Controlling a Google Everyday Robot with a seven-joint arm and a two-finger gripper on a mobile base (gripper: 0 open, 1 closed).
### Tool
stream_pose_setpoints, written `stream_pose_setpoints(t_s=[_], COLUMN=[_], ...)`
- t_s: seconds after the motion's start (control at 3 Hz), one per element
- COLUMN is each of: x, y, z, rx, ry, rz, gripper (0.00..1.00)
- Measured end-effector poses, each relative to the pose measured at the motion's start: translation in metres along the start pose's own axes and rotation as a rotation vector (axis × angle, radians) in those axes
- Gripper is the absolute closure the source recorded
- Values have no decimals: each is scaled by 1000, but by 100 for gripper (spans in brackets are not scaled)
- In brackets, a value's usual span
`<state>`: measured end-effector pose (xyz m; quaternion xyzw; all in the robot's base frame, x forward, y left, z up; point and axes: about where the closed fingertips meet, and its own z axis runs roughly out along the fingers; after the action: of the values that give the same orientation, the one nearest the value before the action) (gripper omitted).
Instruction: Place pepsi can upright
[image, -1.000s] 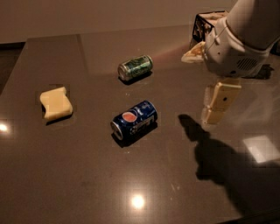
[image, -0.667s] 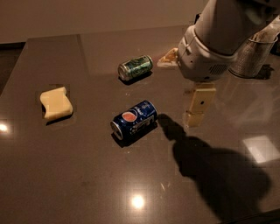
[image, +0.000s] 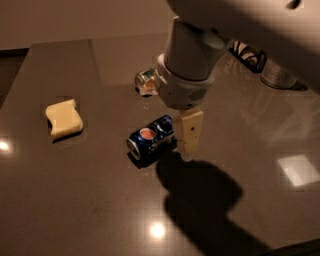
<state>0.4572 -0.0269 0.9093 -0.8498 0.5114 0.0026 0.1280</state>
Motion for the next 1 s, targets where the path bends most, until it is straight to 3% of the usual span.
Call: stream_pose_setpoints(t_s=[0.33, 1.0], x=[-11, -20], y=[-3, 2], z=[22, 55], rx=[-52, -128], ry=[38, 115], rz=[-58, -93], gripper=[0, 0])
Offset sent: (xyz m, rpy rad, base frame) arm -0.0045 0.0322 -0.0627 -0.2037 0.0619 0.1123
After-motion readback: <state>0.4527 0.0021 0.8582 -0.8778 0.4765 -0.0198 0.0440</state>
